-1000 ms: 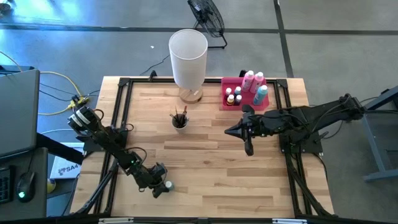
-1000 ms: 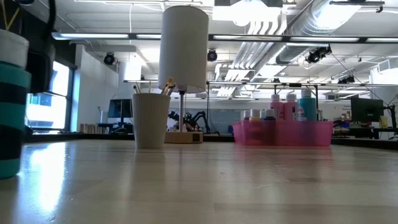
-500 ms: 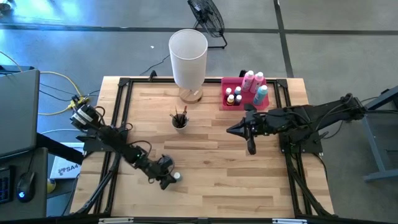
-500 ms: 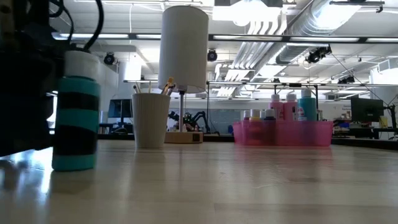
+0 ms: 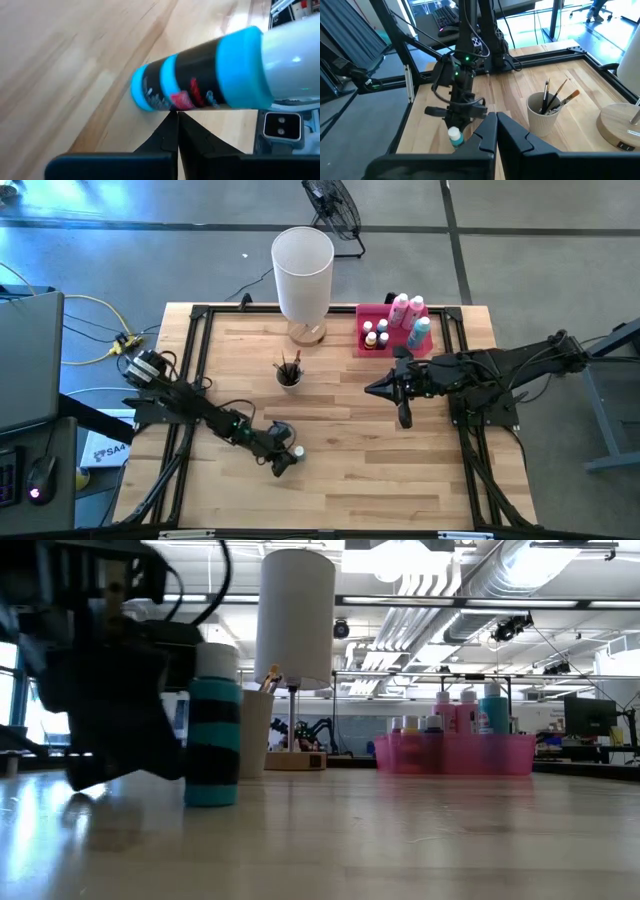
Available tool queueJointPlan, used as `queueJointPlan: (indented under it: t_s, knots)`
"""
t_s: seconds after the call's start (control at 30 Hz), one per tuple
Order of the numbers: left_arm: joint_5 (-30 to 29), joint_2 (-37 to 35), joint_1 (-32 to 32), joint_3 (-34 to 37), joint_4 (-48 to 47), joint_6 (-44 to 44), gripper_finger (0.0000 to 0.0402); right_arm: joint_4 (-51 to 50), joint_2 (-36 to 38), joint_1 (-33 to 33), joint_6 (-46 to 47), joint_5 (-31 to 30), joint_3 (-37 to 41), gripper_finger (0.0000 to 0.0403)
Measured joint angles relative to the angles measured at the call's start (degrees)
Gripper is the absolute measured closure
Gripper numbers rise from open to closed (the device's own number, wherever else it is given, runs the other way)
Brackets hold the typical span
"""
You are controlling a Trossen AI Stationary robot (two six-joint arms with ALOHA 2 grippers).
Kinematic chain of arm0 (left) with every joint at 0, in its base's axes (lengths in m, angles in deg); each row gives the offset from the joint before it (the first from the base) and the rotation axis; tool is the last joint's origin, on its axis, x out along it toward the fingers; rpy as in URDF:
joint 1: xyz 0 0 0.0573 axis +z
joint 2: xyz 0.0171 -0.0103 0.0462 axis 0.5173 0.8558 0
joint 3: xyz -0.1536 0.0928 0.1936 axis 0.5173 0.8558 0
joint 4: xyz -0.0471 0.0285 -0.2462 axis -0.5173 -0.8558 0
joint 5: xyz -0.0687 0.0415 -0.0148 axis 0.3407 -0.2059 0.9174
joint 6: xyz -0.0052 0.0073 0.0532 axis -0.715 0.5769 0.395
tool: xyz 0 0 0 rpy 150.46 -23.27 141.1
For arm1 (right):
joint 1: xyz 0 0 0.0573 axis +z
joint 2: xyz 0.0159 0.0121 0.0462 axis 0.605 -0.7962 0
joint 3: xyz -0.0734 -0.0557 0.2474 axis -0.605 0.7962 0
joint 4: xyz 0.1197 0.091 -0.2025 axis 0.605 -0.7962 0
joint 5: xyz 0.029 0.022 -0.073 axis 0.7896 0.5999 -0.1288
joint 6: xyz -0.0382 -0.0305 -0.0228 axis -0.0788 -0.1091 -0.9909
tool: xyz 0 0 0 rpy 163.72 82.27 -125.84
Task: Pick & Place Paint Supplies
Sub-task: Put the small blue paint bottle into the pink bin
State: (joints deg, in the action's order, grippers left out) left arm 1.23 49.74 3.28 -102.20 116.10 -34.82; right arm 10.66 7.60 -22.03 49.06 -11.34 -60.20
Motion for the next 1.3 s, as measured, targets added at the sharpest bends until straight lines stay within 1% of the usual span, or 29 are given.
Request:
queueJointPlan:
  t_s: [0.2, 0.37, 0.43, 0.8, 0.9, 1.03, 1.2, 1.3]
  knots:
    - [1.23, 5.43, 2.94, -5.52, 0.43, 4.66, 0.0402, 0.03, 0.0, 0.0, -0.82, 0.0, 0.0, 0.04]
    - [1.84, 7.47, 5.84, -8.26, 0.23, 9.35, 0.0402, 0.04, -0.02, 0.0, -0.83, 0.0, 0.0, 0.04]
    - [2.77, 7.78, 6.91, -8.61, -0.19, 10.37, 0.0402, 0.04, -0.02, 0.0, -0.83, 0.0, 0.0, 0.04]
    - [2.53, 8.51, 12.58, -8.68, 1.42, 17.76, 0.0402, -0.33, -0.04, 0.02, -0.81, 0.23, 0.0, 0.04]
    - [2.72, 8.52, 14.15, -8.65, 1.42, 18.13, 0.0402, -0.35, -0.04, 0.01, -0.81, 0.24, 0.0, 0.04]
    - [5.3, 8.52, 15.34, -8.65, 1.48, 19.73, 0.0402, -0.37, -0.04, 0.02, -0.81, 0.24, 0.0, 0.0401]
    - [6.26, 8.51, 15.12, -8.65, 1.21, 21.0, 0.0402, -0.93, -0.04, 0.02, -0.81, 1.1, 0.0, 0.0401]
    - [10.01, 8.37, 15.12, -8.63, 0.84, 21.07, 0.0402, -1.36, -0.04, 0.02, -0.81, 1.73, 0.02, 0.0401]
